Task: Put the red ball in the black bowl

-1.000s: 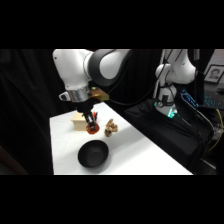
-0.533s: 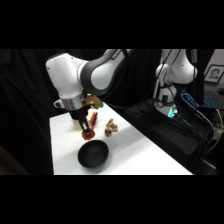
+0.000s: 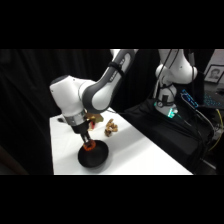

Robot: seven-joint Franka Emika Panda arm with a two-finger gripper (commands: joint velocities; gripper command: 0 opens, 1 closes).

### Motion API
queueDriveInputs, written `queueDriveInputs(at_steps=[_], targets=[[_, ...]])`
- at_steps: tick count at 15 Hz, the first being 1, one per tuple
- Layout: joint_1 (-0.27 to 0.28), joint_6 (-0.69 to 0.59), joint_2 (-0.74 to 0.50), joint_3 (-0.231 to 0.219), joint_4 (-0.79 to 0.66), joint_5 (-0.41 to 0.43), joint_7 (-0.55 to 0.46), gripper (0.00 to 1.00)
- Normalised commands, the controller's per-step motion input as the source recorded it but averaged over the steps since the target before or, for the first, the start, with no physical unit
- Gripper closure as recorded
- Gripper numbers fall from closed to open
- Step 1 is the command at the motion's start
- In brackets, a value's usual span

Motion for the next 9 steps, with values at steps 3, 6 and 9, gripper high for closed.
queueDriveInputs(at_steps=[3,6,9], targets=[[-0.027,0.05,0.21,0.056,0.25,0.062,-0.11,0.98],[-0.033,-0.02,0.13,0.056,0.23,0.075,-0.11,0.59],[-0.038,-0.11,0.06,0.053,0.19,0.075,-0.11,0.35]])
